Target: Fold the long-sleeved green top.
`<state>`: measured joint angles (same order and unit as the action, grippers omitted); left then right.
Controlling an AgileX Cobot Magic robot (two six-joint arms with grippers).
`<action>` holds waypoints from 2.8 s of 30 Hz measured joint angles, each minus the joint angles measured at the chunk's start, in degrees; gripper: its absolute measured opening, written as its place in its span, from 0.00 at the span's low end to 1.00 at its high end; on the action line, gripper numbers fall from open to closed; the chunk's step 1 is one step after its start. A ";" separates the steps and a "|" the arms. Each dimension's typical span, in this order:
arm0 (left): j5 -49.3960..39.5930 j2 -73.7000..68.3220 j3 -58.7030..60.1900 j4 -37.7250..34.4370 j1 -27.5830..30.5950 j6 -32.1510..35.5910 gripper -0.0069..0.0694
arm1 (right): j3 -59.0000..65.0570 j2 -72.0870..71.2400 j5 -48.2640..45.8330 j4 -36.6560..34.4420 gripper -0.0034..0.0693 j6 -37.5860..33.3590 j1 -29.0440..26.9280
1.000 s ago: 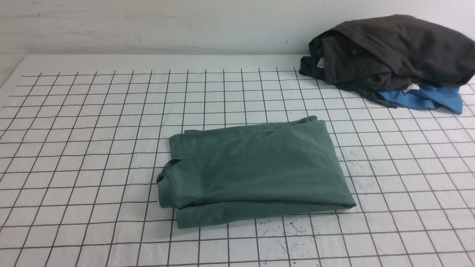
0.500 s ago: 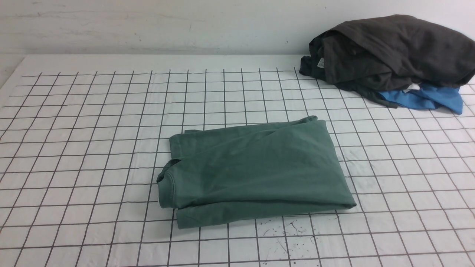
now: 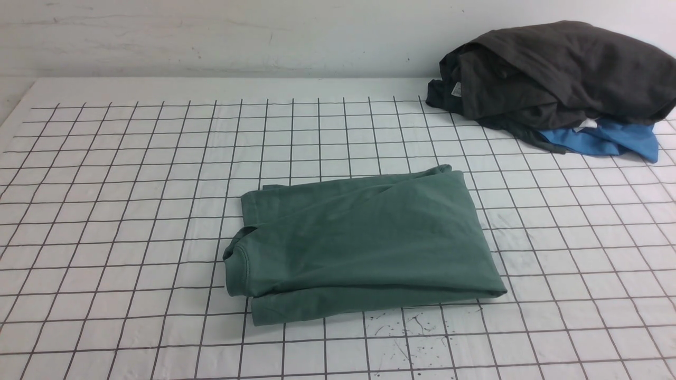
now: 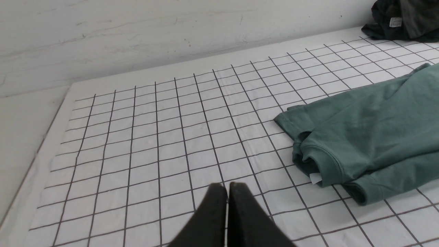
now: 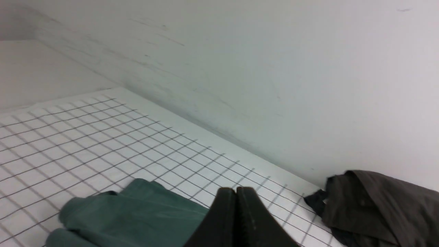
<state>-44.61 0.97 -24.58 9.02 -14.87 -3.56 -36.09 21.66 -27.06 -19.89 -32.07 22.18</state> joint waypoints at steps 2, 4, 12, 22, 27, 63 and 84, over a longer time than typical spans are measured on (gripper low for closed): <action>0.00 0.00 0.00 0.00 0.00 0.00 0.08 | 4.17 -2.13 2.86 4.69 0.03 6.81 -2.78; 0.00 0.00 0.00 0.06 0.00 0.00 0.08 | 6.46 -3.75 3.86 7.35 0.03 10.87 -4.84; 0.00 0.00 0.00 0.10 0.00 0.00 0.08 | 29.31 -17.80 6.17 23.63 0.03 39.26 -20.81; -0.05 0.11 0.00 0.16 0.00 0.00 0.08 | 37.35 -22.23 5.99 24.11 0.03 39.83 -23.58; -0.05 0.11 0.11 0.16 0.00 0.00 0.08 | 37.35 -22.23 5.99 24.11 0.03 39.69 -23.58; 0.55 0.11 2.10 0.16 0.00 0.00 0.08 | 37.35 -22.23 5.99 24.11 0.03 39.68 -23.58; 30.50 0.06 26.10 -5.94 15.91 5.59 0.08 | 37.35 -22.23 5.99 24.11 0.03 39.68 -23.58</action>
<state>-14.11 1.03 1.52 3.07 1.03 2.03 1.26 -0.57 -21.07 4.22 7.61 -1.40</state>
